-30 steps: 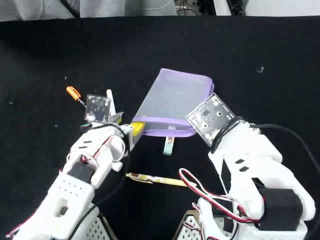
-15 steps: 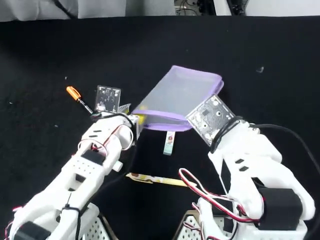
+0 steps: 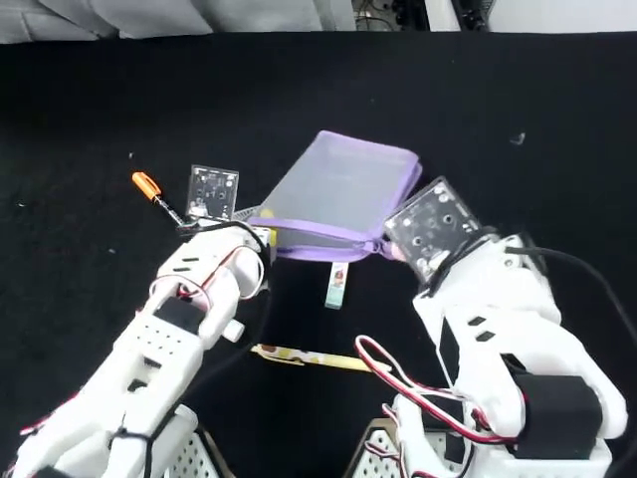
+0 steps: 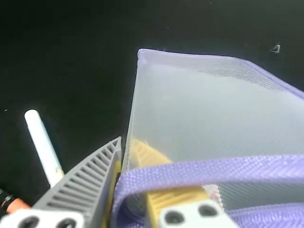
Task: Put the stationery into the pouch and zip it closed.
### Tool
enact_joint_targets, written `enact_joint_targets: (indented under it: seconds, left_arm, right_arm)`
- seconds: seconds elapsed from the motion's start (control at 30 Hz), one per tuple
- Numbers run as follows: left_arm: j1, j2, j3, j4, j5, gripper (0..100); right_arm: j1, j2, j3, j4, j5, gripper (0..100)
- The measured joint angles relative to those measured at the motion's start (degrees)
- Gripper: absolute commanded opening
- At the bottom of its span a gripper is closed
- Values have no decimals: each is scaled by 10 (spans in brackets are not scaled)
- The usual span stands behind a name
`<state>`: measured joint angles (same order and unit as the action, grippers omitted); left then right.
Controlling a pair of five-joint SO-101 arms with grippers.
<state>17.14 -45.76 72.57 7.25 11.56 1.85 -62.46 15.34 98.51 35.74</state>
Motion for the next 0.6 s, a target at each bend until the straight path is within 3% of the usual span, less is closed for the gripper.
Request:
enact_joint_targets:
  seconds: [0.23, 0.43, 0.6]
  left_arm:
    - [-98, -103, -64, 147, 0, 27]
    - [-270, -109, -188, 295, -1, 27]
    - [-361, -62, -280, 338, -1, 27]
  right_arm:
    - [0, 0, 0, -33, -84, 360]
    - [0, -4, -1, -76, -193, 358]
    - [-67, 72, -1, -94, -249, 358]
